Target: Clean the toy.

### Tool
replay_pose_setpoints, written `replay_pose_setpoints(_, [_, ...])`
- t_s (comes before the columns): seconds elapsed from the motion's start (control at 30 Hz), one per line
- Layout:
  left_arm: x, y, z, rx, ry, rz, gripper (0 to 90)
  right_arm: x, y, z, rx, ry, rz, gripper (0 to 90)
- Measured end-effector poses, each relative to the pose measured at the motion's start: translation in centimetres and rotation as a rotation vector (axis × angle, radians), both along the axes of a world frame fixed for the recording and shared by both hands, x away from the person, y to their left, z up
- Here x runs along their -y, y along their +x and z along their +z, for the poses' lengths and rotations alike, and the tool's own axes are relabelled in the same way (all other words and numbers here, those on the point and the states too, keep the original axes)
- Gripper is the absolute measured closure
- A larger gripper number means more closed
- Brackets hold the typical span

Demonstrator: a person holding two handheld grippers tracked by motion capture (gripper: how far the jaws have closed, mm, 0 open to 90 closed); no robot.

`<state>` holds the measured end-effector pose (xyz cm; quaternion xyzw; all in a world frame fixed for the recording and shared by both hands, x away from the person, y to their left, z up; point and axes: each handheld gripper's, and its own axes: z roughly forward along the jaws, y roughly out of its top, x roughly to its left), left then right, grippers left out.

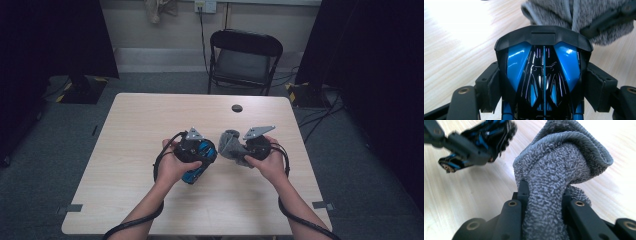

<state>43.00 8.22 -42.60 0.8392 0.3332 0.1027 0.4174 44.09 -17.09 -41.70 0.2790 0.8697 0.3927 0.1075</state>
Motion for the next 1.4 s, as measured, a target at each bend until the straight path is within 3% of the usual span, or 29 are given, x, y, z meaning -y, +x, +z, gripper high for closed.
replay_pose_setpoints(0.47, [1.4, -0.2, -0.5, -0.010, 0.002, -0.037, 25.5, -1.1, 0.6, 1.1, 0.018, 0.018, 0.005, 73.0])
replay_pose_setpoints(1.4, [1.4, 0.2, 0.0, 0.010, -0.011, -0.019, 25.5, -1.9, -0.1, -0.5, -0.008, 0.037, 0.034, 73.1])
